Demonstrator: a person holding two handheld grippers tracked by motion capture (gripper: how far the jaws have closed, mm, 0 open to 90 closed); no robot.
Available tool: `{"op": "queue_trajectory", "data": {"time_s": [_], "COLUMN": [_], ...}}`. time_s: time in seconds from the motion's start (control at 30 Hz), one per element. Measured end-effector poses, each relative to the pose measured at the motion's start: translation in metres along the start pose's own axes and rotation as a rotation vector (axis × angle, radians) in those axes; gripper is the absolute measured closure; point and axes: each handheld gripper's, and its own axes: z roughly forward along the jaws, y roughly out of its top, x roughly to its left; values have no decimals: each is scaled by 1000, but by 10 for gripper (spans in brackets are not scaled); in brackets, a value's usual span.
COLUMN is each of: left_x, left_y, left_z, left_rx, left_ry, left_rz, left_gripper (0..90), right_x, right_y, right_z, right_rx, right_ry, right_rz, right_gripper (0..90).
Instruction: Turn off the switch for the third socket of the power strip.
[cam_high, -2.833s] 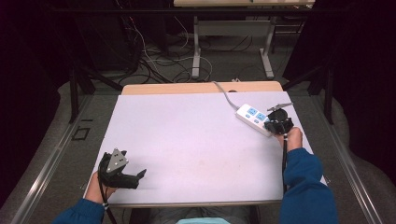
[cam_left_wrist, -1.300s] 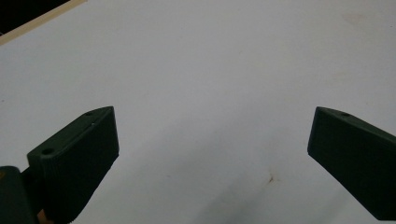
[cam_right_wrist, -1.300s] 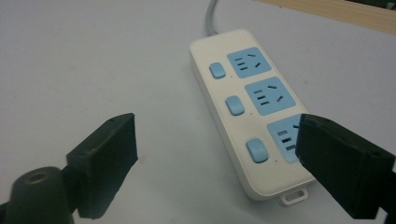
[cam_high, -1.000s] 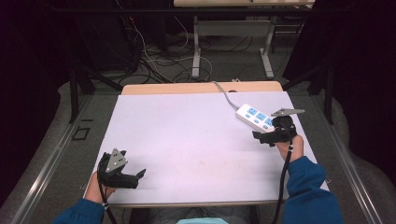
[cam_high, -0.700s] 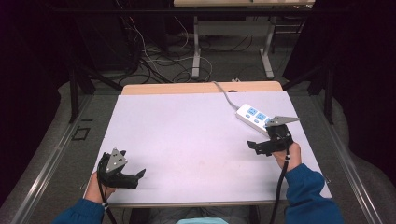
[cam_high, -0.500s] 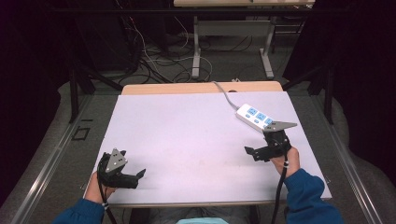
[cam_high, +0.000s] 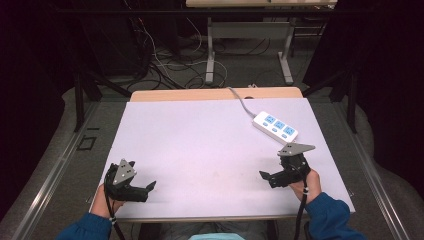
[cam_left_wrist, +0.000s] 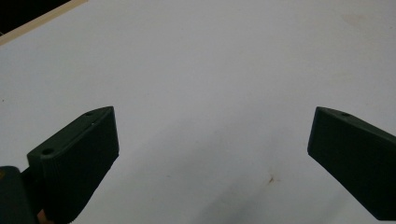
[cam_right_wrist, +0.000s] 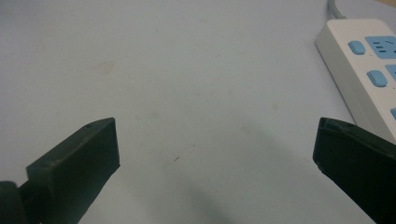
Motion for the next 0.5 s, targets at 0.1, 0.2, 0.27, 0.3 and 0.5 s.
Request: {"op": "queue_trajectory", "data": {"time_s": [0.1, 0.2, 0.27, 0.3, 0.5], "left_x": [0, 0, 0, 0, -1], "left_y": [0, 0, 0, 0, 0], "left_z": [0, 0, 0, 0, 0], "left_rx": [3, 5, 5, 5, 5], "left_ry": [1, -1, -6, -6, -6], "left_rz": [3, 1, -4, -5, -5], "left_gripper": [19, 19, 19, 19, 19], "right_x": [3, 6, 8, 9, 14], "right_y": [-3, -5, -6, -7, -11], "right_z": [-1, -2, -3, -4, -6], "right_rx": [10, 17, 19, 22, 32], "right_ry": [-1, 5, -4, 4, -2], "right_rz": [-8, -12, -18, -22, -39], "right_gripper": [0, 0, 0, 0, 0]}}
